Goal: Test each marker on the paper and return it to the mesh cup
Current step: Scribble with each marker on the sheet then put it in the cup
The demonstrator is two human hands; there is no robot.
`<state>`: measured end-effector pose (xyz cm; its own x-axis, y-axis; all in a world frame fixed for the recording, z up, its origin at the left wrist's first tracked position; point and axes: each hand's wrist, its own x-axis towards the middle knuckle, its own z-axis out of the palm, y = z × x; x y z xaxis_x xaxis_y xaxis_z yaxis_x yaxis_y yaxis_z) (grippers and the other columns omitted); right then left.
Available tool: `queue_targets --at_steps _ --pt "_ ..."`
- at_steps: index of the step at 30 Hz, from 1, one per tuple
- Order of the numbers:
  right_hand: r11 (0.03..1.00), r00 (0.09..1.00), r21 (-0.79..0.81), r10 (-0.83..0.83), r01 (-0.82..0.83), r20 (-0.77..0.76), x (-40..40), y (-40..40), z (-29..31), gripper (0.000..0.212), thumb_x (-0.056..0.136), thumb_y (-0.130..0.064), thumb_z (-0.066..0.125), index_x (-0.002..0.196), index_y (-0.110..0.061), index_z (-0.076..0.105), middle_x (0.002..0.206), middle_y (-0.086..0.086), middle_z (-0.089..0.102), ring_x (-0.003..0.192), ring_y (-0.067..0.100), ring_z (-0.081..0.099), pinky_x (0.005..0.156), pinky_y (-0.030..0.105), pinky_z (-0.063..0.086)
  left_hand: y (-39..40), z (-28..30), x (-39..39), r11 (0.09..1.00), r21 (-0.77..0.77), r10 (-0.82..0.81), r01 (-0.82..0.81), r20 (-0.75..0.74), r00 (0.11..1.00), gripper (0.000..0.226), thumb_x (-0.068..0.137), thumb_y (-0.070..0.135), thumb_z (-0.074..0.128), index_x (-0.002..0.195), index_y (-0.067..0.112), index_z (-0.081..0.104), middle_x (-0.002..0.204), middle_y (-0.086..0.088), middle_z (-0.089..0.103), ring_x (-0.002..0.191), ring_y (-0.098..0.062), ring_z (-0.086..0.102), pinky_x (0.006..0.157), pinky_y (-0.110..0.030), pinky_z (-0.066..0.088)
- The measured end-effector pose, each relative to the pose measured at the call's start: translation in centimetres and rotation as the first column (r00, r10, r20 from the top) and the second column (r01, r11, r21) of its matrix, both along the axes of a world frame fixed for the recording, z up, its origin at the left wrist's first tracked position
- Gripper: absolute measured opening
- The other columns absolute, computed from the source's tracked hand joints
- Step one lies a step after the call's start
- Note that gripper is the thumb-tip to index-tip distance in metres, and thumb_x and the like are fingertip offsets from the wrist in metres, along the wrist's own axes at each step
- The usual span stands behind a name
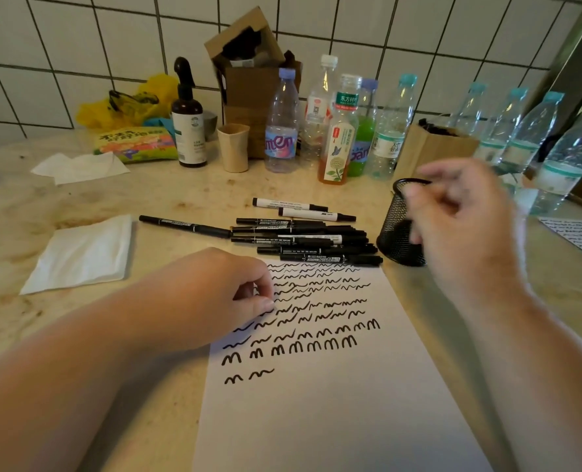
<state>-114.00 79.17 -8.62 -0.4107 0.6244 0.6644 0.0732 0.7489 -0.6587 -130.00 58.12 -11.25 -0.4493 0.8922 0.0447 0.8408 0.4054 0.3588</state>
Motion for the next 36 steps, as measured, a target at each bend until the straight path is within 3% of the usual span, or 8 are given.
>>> queue_targets --at_steps 3,6,16,19,22,26,30,36 --pt "0.986 0.928 0.08 0.106 -0.144 0.358 -1.4 -1.0 -1.5 0.006 0.089 -0.024 0.072 0.093 -0.028 0.071 0.088 -0.013 0.065 0.081 0.006 0.06 0.071 0.019 0.044 -0.1 0.0 0.0 1.0 -0.013 0.001 -0.001 -0.032 0.999 0.007 0.09 0.052 0.059 0.091 0.046 0.063 0.077 0.022 0.066 0.071 0.002 0.06 0.061 -0.014 0.044" --pt "0.966 0.778 0.192 0.016 -0.175 0.628 -2.4 -1.2 -2.9 0.016 0.09 -0.024 0.07 0.106 -0.025 0.07 0.107 -0.011 0.06 0.107 0.011 0.05 0.084 0.02 0.033 -0.3 -0.1 -0.1 1.0 -0.018 -0.001 0.0 -0.05 0.999 0.008 0.089 0.052 0.059 0.092 0.046 0.063 0.078 0.022 0.065 0.071 0.002 0.06 0.059 -0.015 0.043" --pt "0.962 0.635 0.226 -0.081 -0.151 0.769 -2.6 -1.6 -3.1 0.005 0.094 -0.031 0.065 0.098 -0.03 0.066 0.107 -0.007 0.053 0.108 0.014 0.043 0.091 0.029 0.04 -0.5 -0.1 -0.2 1.0 -0.002 -0.017 0.017 -0.052 0.998 0.01 0.09 0.053 0.058 0.092 0.044 0.063 0.078 0.024 0.063 0.071 0.004 0.059 0.062 -0.016 0.046" --pt "0.975 0.691 0.134 0.026 -0.177 0.722 -2.5 -1.7 -2.8 0.007 0.094 -0.026 0.065 0.093 -0.031 0.061 0.094 -0.01 0.058 0.093 0.012 0.054 0.077 0.027 0.043 -0.5 0.0 -0.1 1.0 0.01 -0.012 0.012 -0.045 0.999 0.01 0.09 0.053 0.058 0.092 0.045 0.063 0.078 0.025 0.064 0.072 0.003 0.059 0.065 -0.017 0.049" --pt "0.942 0.771 -0.211 0.336 -0.262 0.542 -2.2 -2.4 -2.2 0.013 0.095 -0.02 0.065 0.098 -0.032 0.063 0.085 -0.009 0.063 0.074 0.005 0.059 0.065 0.019 0.045 -0.5 0.2 0.0 0.999 0.033 -0.004 0.004 -0.005 1.0 0.015 0.089 0.056 0.059 0.094 0.043 0.065 0.079 0.022 0.066 0.072 0.003 0.06 0.067 -0.02 0.052" --pt "0.627 0.7 -0.601 0.698 -0.496 0.151 -1.8 -3.3 -1.4 0.011 0.087 -0.014 0.071 0.096 -0.02 0.07 0.078 0.002 0.071 0.07 0.017 0.069 0.064 0.028 0.056 -0.4 0.7 0.3 0.997 0.073 -0.016 0.011 0.079 0.997 0.023 0.085 0.061 0.057 0.094 0.042 0.066 0.082 0.018 0.066 0.075 0.001 0.06 0.068 -0.021 0.052" --pt "0.421 0.574 -0.641 0.818 -0.641 -0.036 -1.7 -4.1 -1.2 0.01 0.077 -0.017 0.075 0.086 -0.019 0.077 0.08 0.012 0.074 0.077 0.028 0.072 0.069 0.033 0.059 0.0 1.0 1.0 0.995 0.092 -0.043 0.034 0.098 0.994 0.026 0.083 0.063 0.056 0.099 0.044 0.065 0.083 0.018 0.065 0.08 0.001 0.058 0.063 -0.017 0.049" --pt "0.495 0.62 -0.612 0.785 -0.617 0.009 -1.4 -4.8 -1.2 0.026 0.087 -0.036 0.066 0.093 -0.014 0.077 0.086 0.015 0.075 0.081 0.033 0.073 0.075 0.044 0.055 -0.3 1.4 1.5 0.984 0.159 -0.094 0.074 0.12 0.988 0.016 0.091 0.053 0.055 0.102 0.045 0.063 0.082 0.021 0.065 0.075 0.003 0.057 0.057 -0.015 0.045"
